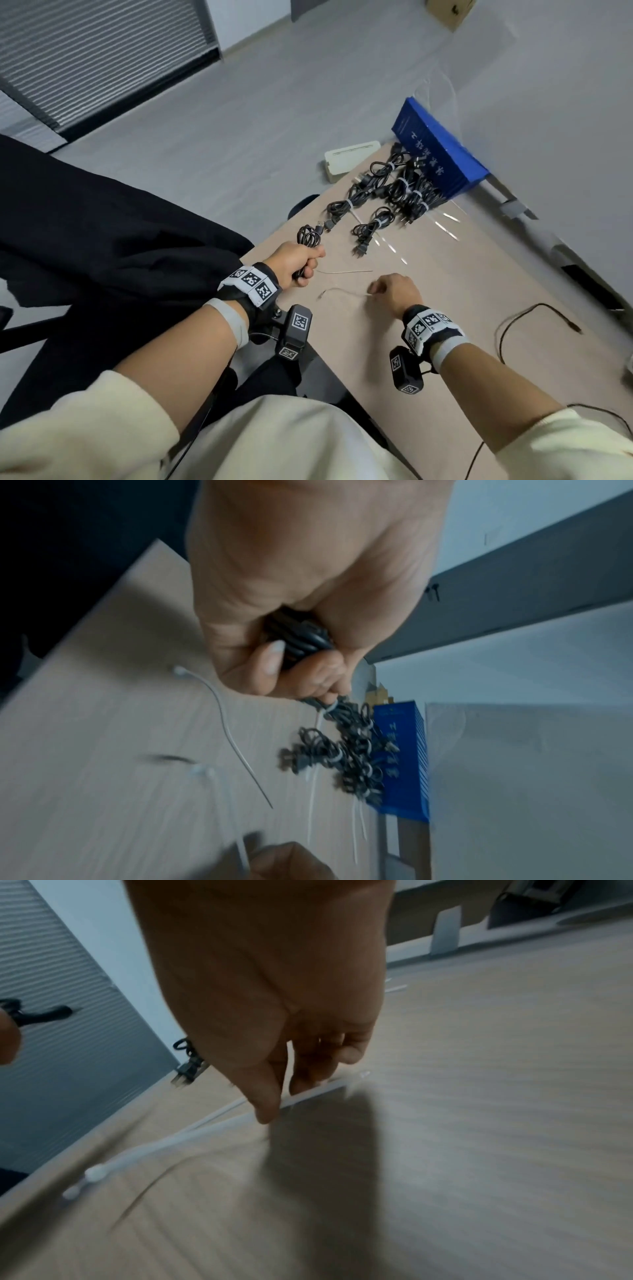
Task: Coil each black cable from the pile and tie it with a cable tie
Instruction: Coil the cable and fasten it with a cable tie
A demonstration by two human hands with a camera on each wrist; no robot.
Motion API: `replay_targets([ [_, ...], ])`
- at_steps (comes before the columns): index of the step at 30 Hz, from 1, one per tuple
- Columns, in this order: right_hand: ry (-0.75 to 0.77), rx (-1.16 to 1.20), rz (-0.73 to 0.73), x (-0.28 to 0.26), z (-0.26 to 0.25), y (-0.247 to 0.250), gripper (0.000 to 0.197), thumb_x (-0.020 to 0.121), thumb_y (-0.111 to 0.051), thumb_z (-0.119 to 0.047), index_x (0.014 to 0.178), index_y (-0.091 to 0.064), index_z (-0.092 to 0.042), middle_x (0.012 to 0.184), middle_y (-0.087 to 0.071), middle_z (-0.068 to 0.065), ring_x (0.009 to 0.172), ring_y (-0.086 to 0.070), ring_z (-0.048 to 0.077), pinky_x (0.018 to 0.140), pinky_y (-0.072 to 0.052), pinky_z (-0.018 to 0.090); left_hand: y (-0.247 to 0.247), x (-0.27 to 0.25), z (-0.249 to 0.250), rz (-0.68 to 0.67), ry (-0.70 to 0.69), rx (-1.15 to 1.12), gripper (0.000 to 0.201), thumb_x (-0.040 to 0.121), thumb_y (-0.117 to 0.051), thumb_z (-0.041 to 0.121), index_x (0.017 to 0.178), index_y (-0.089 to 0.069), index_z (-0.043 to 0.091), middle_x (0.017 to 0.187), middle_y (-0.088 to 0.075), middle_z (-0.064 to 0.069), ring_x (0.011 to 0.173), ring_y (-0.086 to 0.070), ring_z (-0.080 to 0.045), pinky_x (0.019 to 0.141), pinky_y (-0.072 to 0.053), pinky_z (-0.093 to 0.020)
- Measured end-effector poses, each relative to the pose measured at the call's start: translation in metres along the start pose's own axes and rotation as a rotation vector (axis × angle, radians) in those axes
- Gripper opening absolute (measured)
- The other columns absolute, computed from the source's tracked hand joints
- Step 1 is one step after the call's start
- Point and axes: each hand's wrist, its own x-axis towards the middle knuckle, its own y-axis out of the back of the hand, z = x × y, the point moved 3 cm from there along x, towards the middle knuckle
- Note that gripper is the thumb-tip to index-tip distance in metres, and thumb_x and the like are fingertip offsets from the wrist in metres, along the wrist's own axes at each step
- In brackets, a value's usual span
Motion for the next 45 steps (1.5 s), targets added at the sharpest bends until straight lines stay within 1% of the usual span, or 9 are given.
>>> replay_targets([
  [5,-0.053,0.273,0.073,-0.043,0.041,0.032,0.020,0.091,-0.064,-0.012,0.075,-0.054,-0.020,0.079,-0.072,0.002,0.074,-0.063,0.020,0.074,-0.052,0.036,-0.061,-0.009,0.009,-0.180,-0.022,0.103,0.018,0.105,-0.048,0.023,0.090,-0.053,0.014,0.048,-0.036,0.007,0.035,-0.034,-0.004,0.034,-0.020,-0.015],
  [9,-0.061,0.563,0.137,-0.082,0.058,0.066,0.023,0.095,-0.041,0.005,0.086,-0.049,-0.014,0.072,-0.069,0.011,0.056,-0.057,0.018,0.050,-0.042,0.019,-0.127,-0.028,0.013,-0.346,-0.084,0.245,0.019,0.106,-0.046,0.022,0.090,-0.053,0.014,0.049,-0.037,0.006,0.036,-0.032,-0.004,0.035,-0.020,-0.016],
  [18,0.126,0.789,0.377,-0.154,0.086,0.126,0.035,0.089,-0.042,0.013,0.079,-0.064,-0.013,0.054,-0.058,-0.005,0.047,-0.042,0.001,0.050,-0.034,0.017,-0.247,-0.069,0.002,-0.751,-0.077,0.686,0.019,0.104,-0.048,0.027,0.089,-0.055,0.016,0.054,-0.035,0.007,0.043,-0.029,-0.005,0.043,-0.021,-0.019],
  [24,0.143,0.919,0.411,-0.182,0.112,0.136,0.025,0.089,-0.044,0.010,0.084,-0.061,-0.008,0.058,-0.052,0.006,0.052,-0.040,0.009,0.053,-0.033,0.021,-0.284,-0.075,0.007,-0.742,-0.128,0.787,0.014,0.098,-0.060,0.025,0.096,-0.066,0.012,0.052,-0.037,0.005,0.043,-0.029,-0.007,0.046,-0.023,-0.020],
  [29,0.144,0.900,0.407,-0.198,0.128,0.136,0.022,0.095,-0.044,0.007,0.095,-0.062,-0.005,0.056,-0.050,0.004,0.052,-0.038,0.010,0.051,-0.032,0.017,-0.308,-0.077,0.013,-0.734,-0.187,0.732,0.022,0.093,-0.066,0.019,0.072,-0.061,0.017,0.047,-0.038,0.006,0.040,-0.028,-0.007,0.048,-0.018,-0.023],
  [31,0.147,0.854,0.396,-0.204,0.132,0.138,0.023,0.096,-0.042,0.008,0.097,-0.063,-0.002,0.054,-0.053,-0.003,0.048,-0.039,0.007,0.052,-0.032,0.018,-0.315,-0.078,0.014,-0.767,-0.159,0.700,0.007,0.093,-0.063,0.021,0.093,-0.066,0.015,0.048,-0.036,0.007,0.039,-0.027,-0.006,0.047,-0.016,-0.021],
  [35,0.146,0.822,0.417,-0.221,0.138,0.143,0.016,0.097,-0.048,0.005,0.103,-0.063,0.008,0.068,-0.068,-0.013,0.047,-0.048,0.004,0.053,-0.039,0.019,-0.319,-0.067,0.015,-0.710,-0.106,0.677,0.033,0.098,-0.051,0.011,0.127,-0.065,0.018,0.051,-0.036,0.007,0.040,-0.028,-0.006,0.049,-0.014,-0.023],
  [42,0.333,0.961,0.595,-0.236,0.134,0.164,0.008,0.096,-0.057,0.003,0.102,-0.062,0.001,0.090,-0.076,0.014,0.082,-0.070,0.025,0.084,-0.055,0.038,-0.316,-0.065,0.019,-0.570,-0.123,0.796,0.019,0.094,-0.050,0.004,0.079,-0.055,0.015,0.050,-0.040,0.004,0.039,-0.032,-0.008,0.041,-0.023,-0.019],
  [45,0.398,0.897,0.616,-0.232,0.122,0.165,0.013,0.099,-0.056,-0.002,0.103,-0.068,-0.003,0.087,-0.074,0.012,0.077,-0.066,0.020,0.076,-0.053,0.031,-0.317,-0.065,0.019,-0.591,-0.098,0.814,0.024,0.093,-0.049,0.005,0.074,-0.060,0.016,0.050,-0.039,0.005,0.038,-0.032,-0.008,0.040,-0.023,-0.019],
])
